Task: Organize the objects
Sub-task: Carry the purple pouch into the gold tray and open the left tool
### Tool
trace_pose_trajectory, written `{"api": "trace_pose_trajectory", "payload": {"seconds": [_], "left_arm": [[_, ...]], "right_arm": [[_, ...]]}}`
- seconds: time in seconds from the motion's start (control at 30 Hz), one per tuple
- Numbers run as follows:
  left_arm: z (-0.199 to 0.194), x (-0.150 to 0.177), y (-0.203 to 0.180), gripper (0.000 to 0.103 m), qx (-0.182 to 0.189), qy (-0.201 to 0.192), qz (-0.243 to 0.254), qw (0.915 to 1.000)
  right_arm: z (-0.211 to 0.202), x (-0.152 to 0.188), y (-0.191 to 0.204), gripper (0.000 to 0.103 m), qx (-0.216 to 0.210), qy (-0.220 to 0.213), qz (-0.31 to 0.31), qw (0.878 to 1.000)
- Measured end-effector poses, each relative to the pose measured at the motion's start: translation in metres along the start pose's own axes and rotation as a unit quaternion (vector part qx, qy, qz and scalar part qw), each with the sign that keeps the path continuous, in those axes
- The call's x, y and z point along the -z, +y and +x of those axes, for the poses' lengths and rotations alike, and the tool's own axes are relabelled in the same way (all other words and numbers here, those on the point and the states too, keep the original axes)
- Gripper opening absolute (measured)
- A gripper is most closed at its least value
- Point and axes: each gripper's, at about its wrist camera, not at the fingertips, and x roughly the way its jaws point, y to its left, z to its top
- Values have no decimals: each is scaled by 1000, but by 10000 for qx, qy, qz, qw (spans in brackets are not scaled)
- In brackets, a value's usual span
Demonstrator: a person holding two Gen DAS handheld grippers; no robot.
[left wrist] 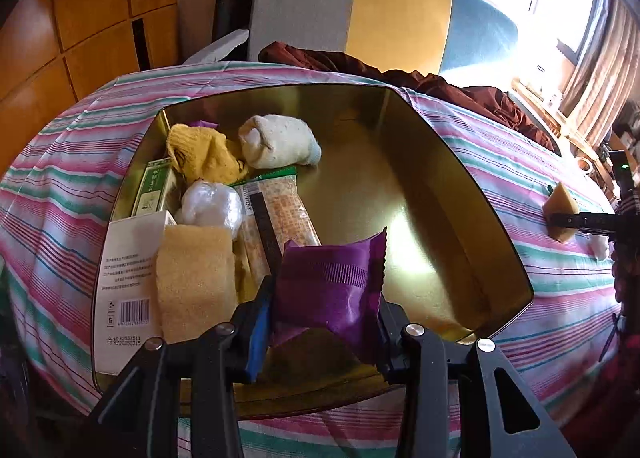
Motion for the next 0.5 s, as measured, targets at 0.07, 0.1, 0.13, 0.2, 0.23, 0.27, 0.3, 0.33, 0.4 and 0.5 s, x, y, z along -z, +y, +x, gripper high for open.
{"api": "trace_pose_trajectory", "payload": {"seconds": [0.07, 0.1, 0.13, 0.2, 0.23, 0.27, 0.3, 0.33, 0.4, 0.5], "left_arm": [[2, 1, 2, 43, -15, 31, -28, 10000], [4, 2, 2, 44, -10, 68, -37, 10000], [5, 3, 3, 46, -7, 97, -51, 9999], [6, 5, 3, 51, 35, 160, -93, 9998], [6, 6, 3, 52, 49, 166, -109, 9998], [5, 7, 3, 53, 45, 157, -117, 9998], [5, 6, 3, 54, 56, 149, -121, 9998], [3, 6, 3, 55, 63, 131, -122, 9998], [0, 6, 1, 55, 28, 66, -97, 9999], [-8, 3, 0, 56, -64, -63, -66, 9999]], "right_arm": [[0, 0, 0, 36, -5, -1, 6, 10000], [-1, 0, 0, 36, -4, -5, 6, 10000], [-1, 0, -1, 36, -11, -6, 15, 10000], [-1, 0, -3, 36, -41, -2, 85, 10000], [-2, 0, -4, 36, -67, -1, 130, 9999], [-2, 0, -5, 36, -78, -1, 161, 9998], [-3, 0, -5, 36, -78, -12, 177, 9998], [-4, 0, -5, 36, -67, -26, 177, 9998], [-5, 0, -5, 36, -43, -53, 174, 9998], [-8, 0, -4, 35, 6, -129, 135, 9998]]}}
